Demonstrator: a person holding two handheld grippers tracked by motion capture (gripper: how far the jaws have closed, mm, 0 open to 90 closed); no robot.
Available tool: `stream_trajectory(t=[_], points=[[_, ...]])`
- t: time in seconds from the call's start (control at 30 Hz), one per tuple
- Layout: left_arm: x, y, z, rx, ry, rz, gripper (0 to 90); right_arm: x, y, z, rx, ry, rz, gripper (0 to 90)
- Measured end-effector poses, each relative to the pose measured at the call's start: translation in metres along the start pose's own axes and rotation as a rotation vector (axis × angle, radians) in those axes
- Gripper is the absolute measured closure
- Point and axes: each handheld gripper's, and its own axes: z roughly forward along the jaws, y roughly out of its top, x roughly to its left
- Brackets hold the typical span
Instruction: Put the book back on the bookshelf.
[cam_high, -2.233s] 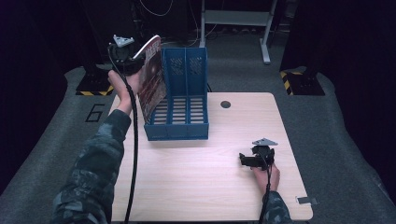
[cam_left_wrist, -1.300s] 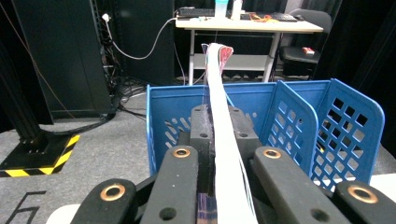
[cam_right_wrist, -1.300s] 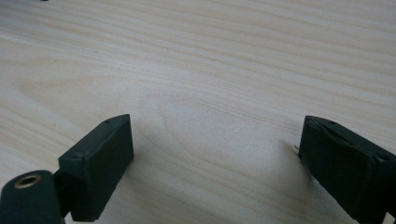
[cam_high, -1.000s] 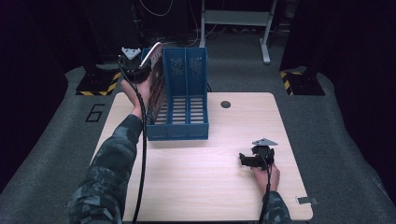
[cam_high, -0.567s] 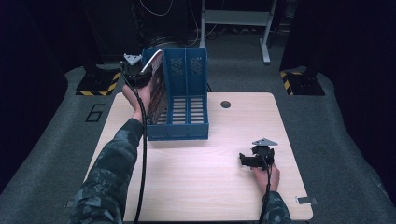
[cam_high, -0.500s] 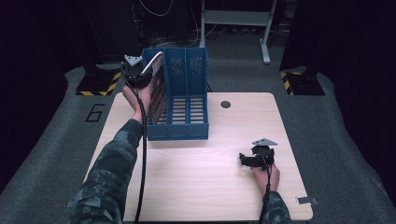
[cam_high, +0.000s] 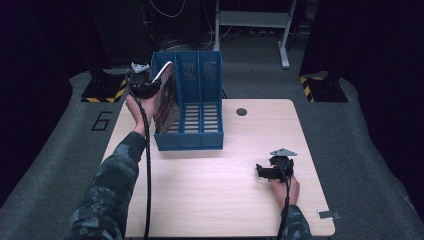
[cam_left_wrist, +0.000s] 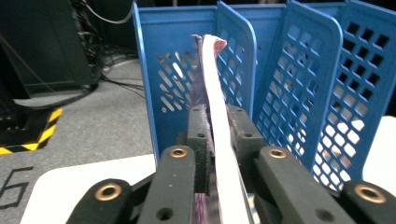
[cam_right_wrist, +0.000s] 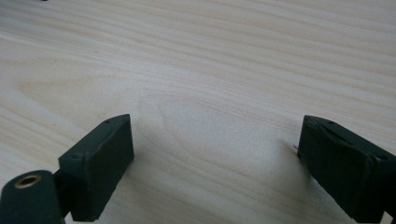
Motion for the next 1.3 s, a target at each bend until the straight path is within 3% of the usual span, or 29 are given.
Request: stream_trajectory(t=[0.13, 0.33, 0.57, 0.8, 1.0, 1.13, 1.3], points=[[0.007, 0.000, -0.004, 0.023, -0.042, 0.007, 71.0, 0.000, 0.000, 0.000, -0.002, -0.001, 0.003, 10.0], [0.012, -0.001, -0.011, 0.042, -0.086, 0.014, 53.7, 0.000, 0.000, 0.000, 0.000, 0.007, -0.001, 10.0], [0.015, 0.001, -0.022, 0.044, -0.074, 0.022, 32.7, 0.000, 0.000, 0.000, -0.002, 0.007, 0.001, 10.0], [0.017, -0.004, -0.027, 0.059, -0.026, 0.037, 24.8, 0.000, 0.000, 0.000, -0.002, 0.008, 0.003, 10.0], [0.020, -0.015, -0.019, 0.093, -0.022, 0.034, 28.2, 0.000, 0.000, 0.000, -0.001, 0.007, -0.003, 10.0], [0.013, -0.020, -0.013, 0.101, -0.009, 0.037, 46.2, 0.000, 0.000, 0.000, -0.001, 0.008, -0.004, 10.0], [0.005, -0.024, -0.007, 0.074, 0.052, 0.019, 66.2, 0.000, 0.000, 0.000, -0.001, 0.008, -0.004, 10.1]])
